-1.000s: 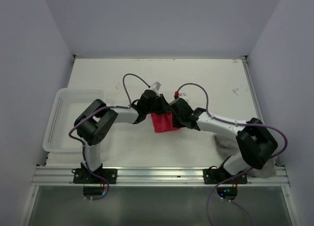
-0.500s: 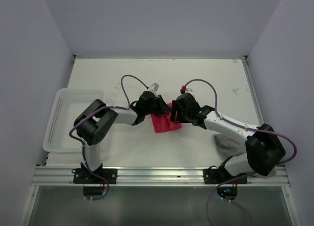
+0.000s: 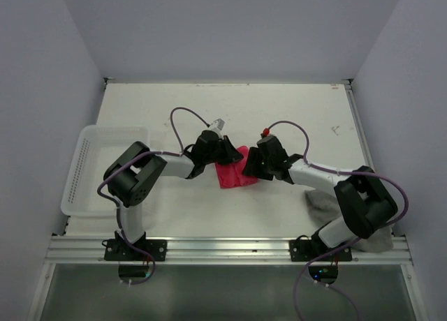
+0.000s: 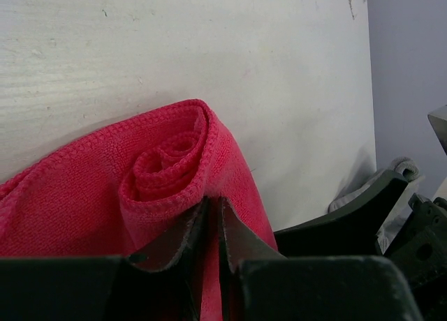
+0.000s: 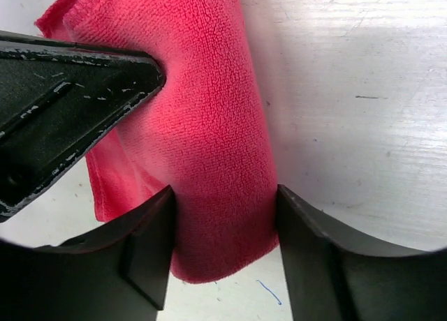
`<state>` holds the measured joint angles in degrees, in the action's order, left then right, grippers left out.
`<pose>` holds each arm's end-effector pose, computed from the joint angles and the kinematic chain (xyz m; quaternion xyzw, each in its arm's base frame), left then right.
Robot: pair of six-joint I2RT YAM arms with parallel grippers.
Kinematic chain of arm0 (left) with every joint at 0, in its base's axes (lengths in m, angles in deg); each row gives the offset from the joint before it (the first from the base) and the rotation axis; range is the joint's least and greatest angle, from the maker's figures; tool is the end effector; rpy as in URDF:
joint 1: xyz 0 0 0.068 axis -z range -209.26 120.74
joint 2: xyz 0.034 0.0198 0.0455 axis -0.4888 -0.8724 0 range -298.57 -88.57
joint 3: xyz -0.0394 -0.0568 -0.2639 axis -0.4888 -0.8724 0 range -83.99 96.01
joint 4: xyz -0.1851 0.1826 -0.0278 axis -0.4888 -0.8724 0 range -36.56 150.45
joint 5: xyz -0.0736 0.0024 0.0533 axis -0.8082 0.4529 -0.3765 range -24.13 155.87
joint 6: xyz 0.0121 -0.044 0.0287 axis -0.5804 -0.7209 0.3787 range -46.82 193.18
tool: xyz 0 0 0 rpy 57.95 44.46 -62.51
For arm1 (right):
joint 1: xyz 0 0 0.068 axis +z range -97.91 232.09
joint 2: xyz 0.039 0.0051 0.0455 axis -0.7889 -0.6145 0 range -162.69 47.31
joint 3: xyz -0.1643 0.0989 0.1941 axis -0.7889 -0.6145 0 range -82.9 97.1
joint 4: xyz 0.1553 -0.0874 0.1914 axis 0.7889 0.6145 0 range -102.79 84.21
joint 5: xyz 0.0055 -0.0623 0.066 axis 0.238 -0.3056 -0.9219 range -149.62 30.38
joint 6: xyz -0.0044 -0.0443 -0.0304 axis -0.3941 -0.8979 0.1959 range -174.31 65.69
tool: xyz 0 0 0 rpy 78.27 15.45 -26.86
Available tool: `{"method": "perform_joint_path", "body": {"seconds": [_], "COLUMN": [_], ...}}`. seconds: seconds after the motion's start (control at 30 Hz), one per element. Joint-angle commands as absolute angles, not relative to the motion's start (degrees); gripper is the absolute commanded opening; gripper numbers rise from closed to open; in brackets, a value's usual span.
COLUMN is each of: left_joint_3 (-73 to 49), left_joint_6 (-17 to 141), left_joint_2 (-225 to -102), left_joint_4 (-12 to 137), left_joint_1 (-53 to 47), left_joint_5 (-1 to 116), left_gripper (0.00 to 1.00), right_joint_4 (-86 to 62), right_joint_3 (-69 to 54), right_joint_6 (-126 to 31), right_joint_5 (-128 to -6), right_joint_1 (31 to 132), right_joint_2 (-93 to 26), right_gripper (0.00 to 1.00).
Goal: Roll the towels
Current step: Roll the towel
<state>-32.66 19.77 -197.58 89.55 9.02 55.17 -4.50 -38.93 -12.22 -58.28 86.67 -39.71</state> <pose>0.2969 -0.2427 0.1360 -0.0655 0.8548 -0.4207 0.2967 0.2431 0.1665 0.1682 0.0656 0.9413 0.1966 0.2664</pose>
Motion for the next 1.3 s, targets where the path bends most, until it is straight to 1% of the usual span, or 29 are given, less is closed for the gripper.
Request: {"method": "perform_joint_path", "body": {"seconds": [0.0,0.07,0.1,0.2,0.33,0.47,0.5,0.57,0.67,0.8,0.83,1.07,1.27], "left_joint_3": [-34.86,-35.04,-34.95,-34.69,-33.19,-33.81,-33.72,-33.72,-34.24,-36.26,-36.7,-39.52,-41.28], "left_joint_6": [21.85,21.76,21.76,21.59,22.38,23.17,23.78,24.4,25.01,24.32,24.23,22.12,20.97], "left_joint_2": [-196.58,-196.5,-196.41,-196.15,-194.57,-190.88,-189.39,-187.37,-185.6,-184.9,-184.89,-185.25,-183.5], "left_joint_4": [85.58,85.67,85.67,85.5,83.13,82.33,81.46,80.58,80.04,81.44,81.8,85.4,88.04], "left_joint_1": [8.09,8.0,8.0,7.92,7.39,3.88,3.26,2.12,1.68,1.67,1.67,1.67,1.67], "left_joint_5": [57.96,57.96,57.96,57.7,57.52,56.12,56.03,56.2,56.46,55.77,55.68,53.48,52.51], "left_gripper": [0.15,0.15,0.15,0.15,0.15,0.15,0.16,0.16,0.16,0.16,0.16,0.16,0.15], "right_joint_4": [-8.22,-9.27,-9.45,-9.81,-3.07,3.54,4.77,8.11,12.42,17.25,19.7,28.6,31.15], "right_joint_3": [-40.8,-41.15,-41.15,-40.8,-36.34,-30.97,-29.91,-26.66,-22.97,-18.66,-16.39,-7.41,-3.45], "right_joint_6": [-11.16,-11.42,-12.11,-13.61,-17.3,-21.34,-22.48,-23.45,-23.11,-21.88,-21.53,-19.77,-18.54], "right_joint_5": [-61.11,-61.73,-61.82,-62.0,-57.09,-48.4,-44.19,-39.95,-31.08,-22.02,-18.0,-7.95,-7.15], "right_joint_1": [86.01,85.84,86.01,86.1,88.72,94.17,95.4,98.83,102.61,107.27,109.28,115.19,117.04], "right_joint_2": [-40.49,-40.66,-40.84,-40.32,-39.09,-40.4,-41.1,-43.72,-47.85,-51.99,-53.05,-61.31,-65.1], "right_gripper": [0.57,0.51,0.43,0.32,0.24,0.24,0.23,0.22,0.2,0.2,0.21,0.23,0.23]}}
